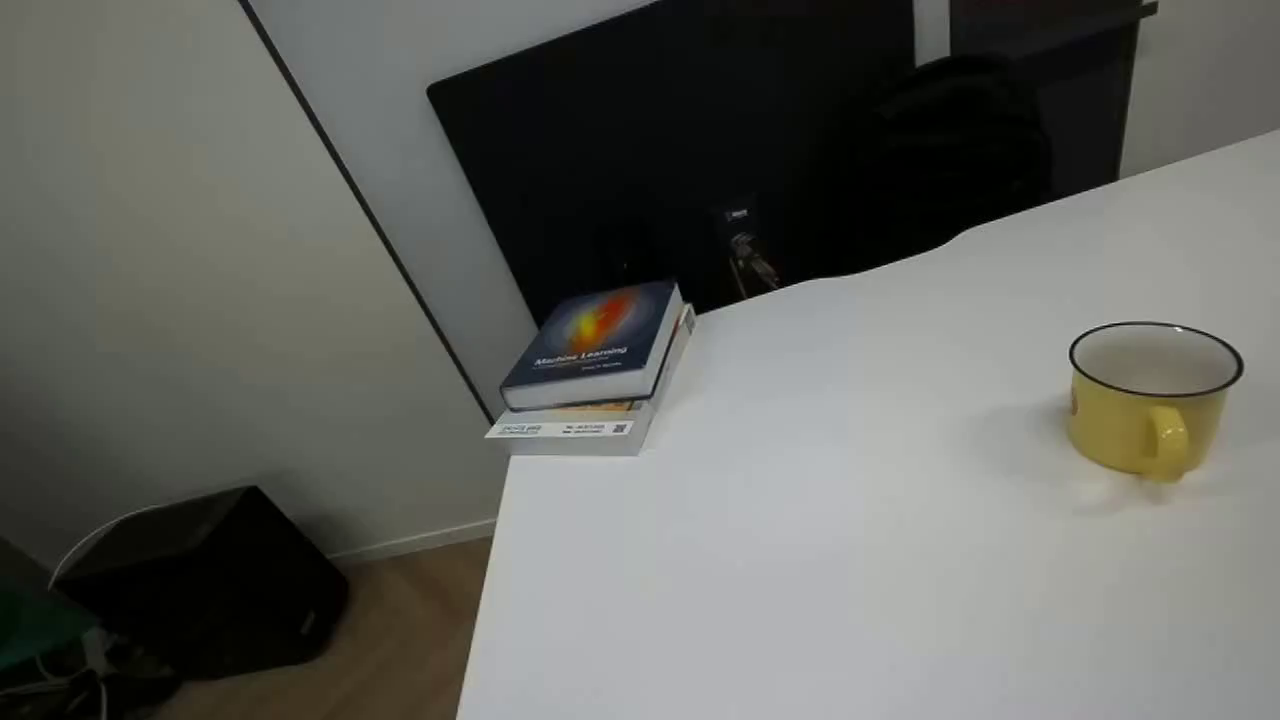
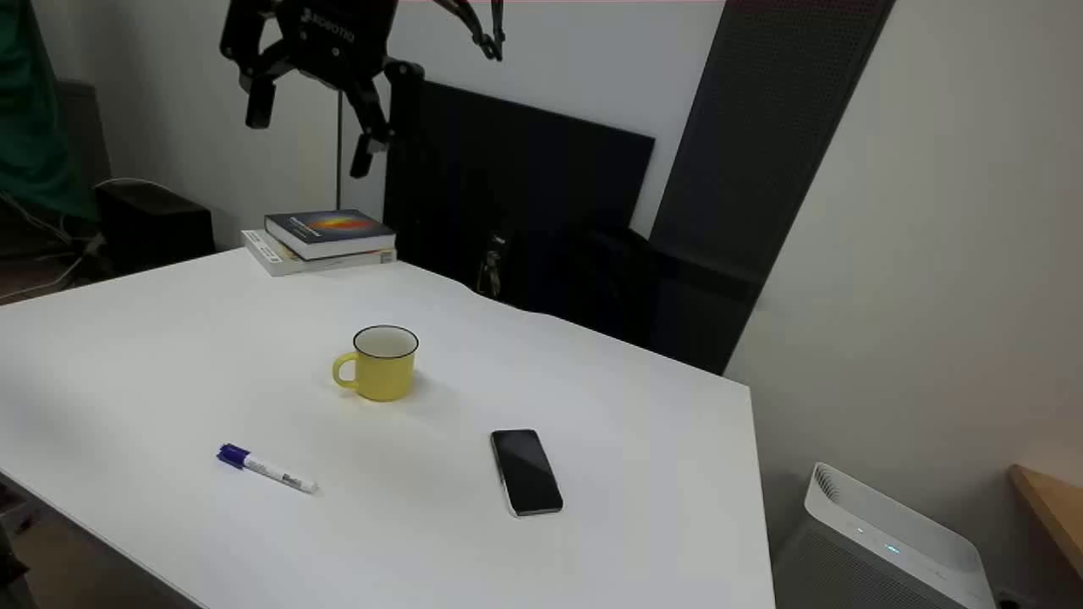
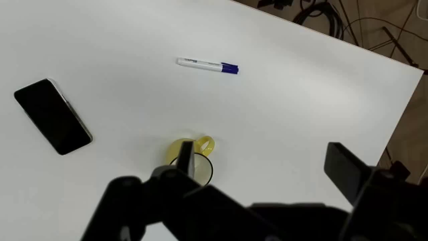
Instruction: Put the marker into the cup, put it back on the table then back into the cup again.
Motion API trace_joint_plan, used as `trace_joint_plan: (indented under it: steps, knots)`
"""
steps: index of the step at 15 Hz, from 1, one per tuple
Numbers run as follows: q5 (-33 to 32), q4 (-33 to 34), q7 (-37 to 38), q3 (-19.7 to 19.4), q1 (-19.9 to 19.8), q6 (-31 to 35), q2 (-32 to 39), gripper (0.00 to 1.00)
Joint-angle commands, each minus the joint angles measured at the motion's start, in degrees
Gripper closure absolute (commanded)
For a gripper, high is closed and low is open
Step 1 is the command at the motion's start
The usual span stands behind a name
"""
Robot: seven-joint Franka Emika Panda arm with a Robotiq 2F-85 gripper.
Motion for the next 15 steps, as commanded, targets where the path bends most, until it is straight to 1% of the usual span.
trace_joint_plan:
  steps: [1,13,14,15]
  knots:
    - [0.4,0.1,-0.4,1.0,-1.1,-0.1,0.1,0.00]
    - [0.4,0.1,-0.4,1.0,-1.1,-0.1,0.1,0.00]
    - [-0.5,0.0,-2.1,1.1,-0.9,-0.7,0.4,0.00]
    - [-2.0,-0.4,-2.2,1.7,-1.2,-0.4,0.7,0.00]
